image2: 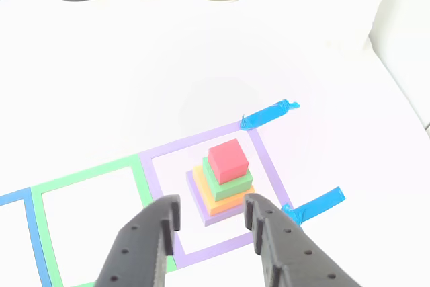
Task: Tower of hanoi
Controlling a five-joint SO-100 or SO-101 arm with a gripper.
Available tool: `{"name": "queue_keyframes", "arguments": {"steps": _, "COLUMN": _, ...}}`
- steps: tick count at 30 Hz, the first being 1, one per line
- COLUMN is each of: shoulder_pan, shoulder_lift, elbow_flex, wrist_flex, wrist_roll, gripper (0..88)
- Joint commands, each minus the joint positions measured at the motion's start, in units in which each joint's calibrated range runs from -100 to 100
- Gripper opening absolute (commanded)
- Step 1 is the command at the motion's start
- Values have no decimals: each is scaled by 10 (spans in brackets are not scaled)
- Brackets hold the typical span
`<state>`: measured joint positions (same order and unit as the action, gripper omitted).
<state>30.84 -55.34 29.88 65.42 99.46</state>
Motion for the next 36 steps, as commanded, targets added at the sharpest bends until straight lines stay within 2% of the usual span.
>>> {"name": "queue_keyframes", "arguments": {"steps": 1, "shoulder_pan": 16, "shoulder_lift": 23, "elbow_flex": -46, "wrist_flex": -1, "wrist_roll": 5, "gripper": 198}}
{"name": "queue_keyframes", "arguments": {"steps": 4, "shoulder_pan": 23, "shoulder_lift": 32, "elbow_flex": -46, "wrist_flex": -4, "wrist_roll": 5, "gripper": 356}}
{"name": "queue_keyframes", "arguments": {"steps": 6, "shoulder_pan": 25, "shoulder_lift": 39, "elbow_flex": -45, "wrist_flex": -5, "wrist_roll": 5, "gripper": 393}}
{"name": "queue_keyframes", "arguments": {"steps": 10, "shoulder_pan": 29, "shoulder_lift": 24, "elbow_flex": 11, "wrist_flex": -56, "wrist_roll": 5, "gripper": 372}}
{"name": "queue_keyframes", "arguments": {"steps": 15, "shoulder_pan": 46, "shoulder_lift": 3, "elbow_flex": 139, "wrist_flex": -193, "wrist_roll": 5, "gripper": 367}}
{"name": "queue_keyframes", "arguments": {"steps": 22, "shoulder_pan": 67, "shoulder_lift": 14, "elbow_flex": 347, "wrist_flex": -517, "wrist_roll": 5, "gripper": 404}}
{"name": "queue_keyframes", "arguments": {"steps": 27, "shoulder_pan": 71, "shoulder_lift": 44, "elbow_flex": 362, "wrist_flex": -555, "wrist_roll": 5, "gripper": 402}}
{"name": "queue_keyframes", "arguments": {"steps": 36, "shoulder_pan": 102, "shoulder_lift": 189, "elbow_flex": 405, "wrist_flex": -775, "wrist_roll": 5, "gripper": 405}}
